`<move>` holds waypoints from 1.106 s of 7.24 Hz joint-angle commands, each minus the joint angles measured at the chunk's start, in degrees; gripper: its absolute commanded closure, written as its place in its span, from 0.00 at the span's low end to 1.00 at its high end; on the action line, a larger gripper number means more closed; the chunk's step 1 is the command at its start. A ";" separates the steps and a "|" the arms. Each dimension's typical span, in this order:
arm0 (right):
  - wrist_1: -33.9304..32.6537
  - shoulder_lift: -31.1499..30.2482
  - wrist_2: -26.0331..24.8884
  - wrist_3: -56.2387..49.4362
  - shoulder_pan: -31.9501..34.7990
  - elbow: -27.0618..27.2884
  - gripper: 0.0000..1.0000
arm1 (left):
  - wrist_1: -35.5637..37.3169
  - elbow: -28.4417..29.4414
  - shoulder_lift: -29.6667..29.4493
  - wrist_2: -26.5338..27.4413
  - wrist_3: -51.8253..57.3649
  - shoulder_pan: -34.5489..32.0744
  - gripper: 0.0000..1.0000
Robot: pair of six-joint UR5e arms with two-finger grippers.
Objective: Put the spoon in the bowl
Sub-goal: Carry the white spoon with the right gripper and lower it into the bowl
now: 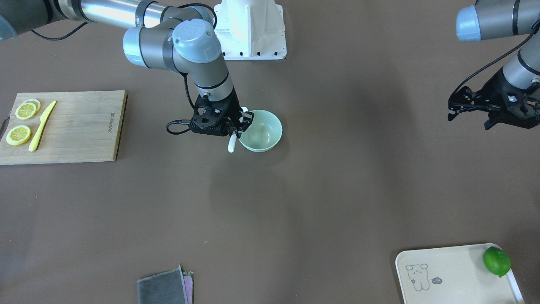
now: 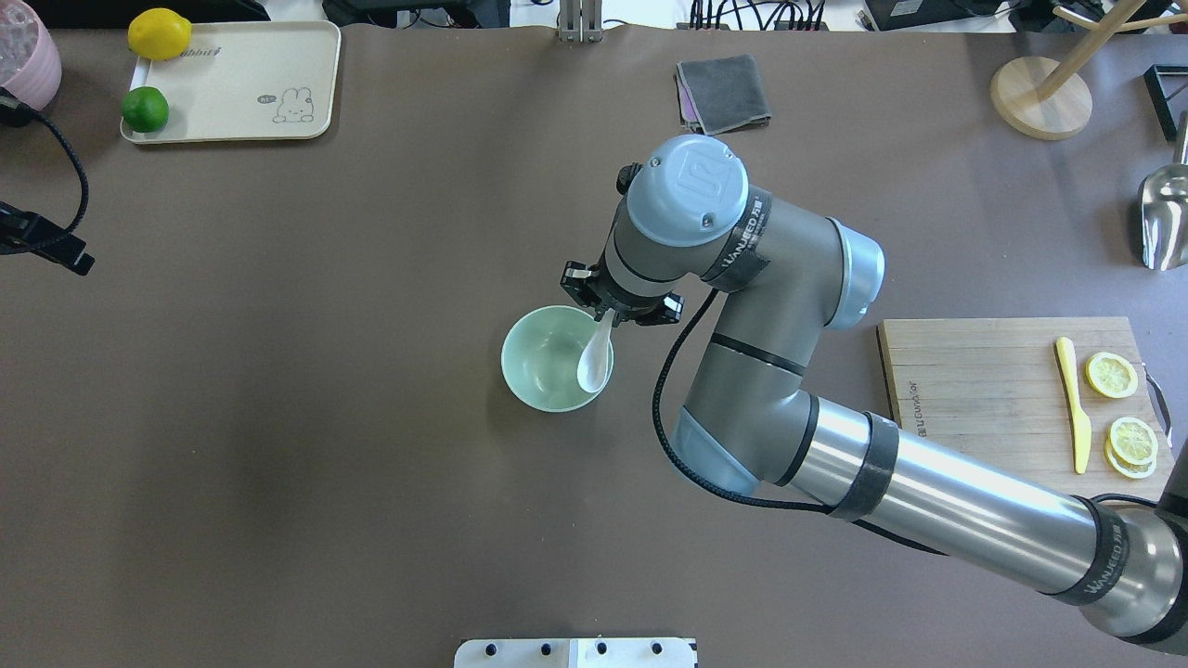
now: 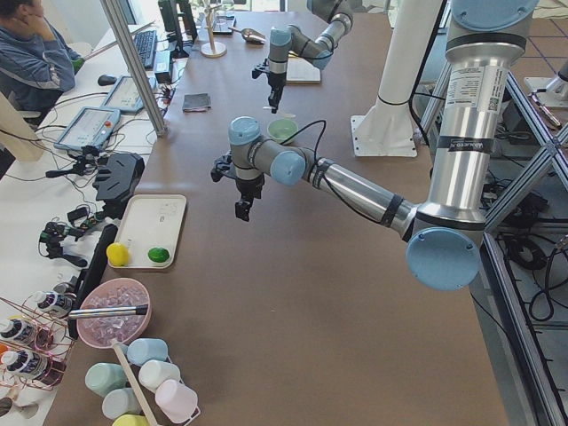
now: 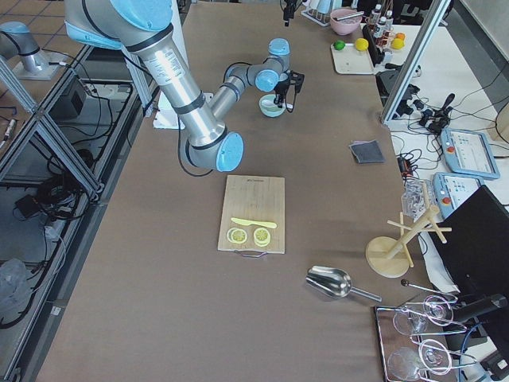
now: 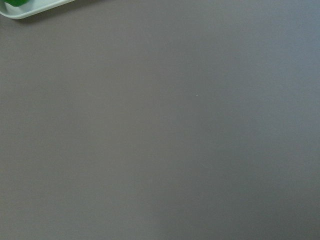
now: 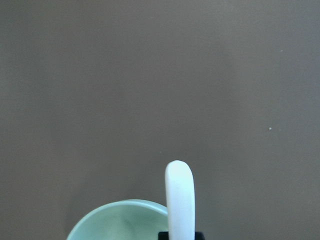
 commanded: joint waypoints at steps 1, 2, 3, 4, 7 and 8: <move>-0.06 2.84 -3.67 2.85 -1.43 -2.29 1.00 | 0.00 0.39 0.07 -0.12 0.73 -0.23 0.02; -0.06 2.94 -4.99 2.77 -1.61 -3.17 1.00 | 0.00 0.39 0.07 -0.12 0.73 -0.23 0.02; 0.02 3.03 -7.53 2.77 -2.40 -3.62 1.00 | 0.00 0.83 0.07 -0.12 0.73 -0.23 0.02; 0.02 3.11 -7.99 2.86 -2.66 -3.62 1.00 | 0.00 0.92 0.07 -0.12 0.64 -0.23 0.02; -0.24 2.77 -7.30 1.38 -2.32 -1.79 0.00 | -0.09 1.54 -0.11 -0.12 0.64 -0.05 0.02; -3.55 1.20 -3.03 0.14 0.99 1.97 0.00 | -0.01 1.45 -0.19 -0.21 0.64 -0.75 0.02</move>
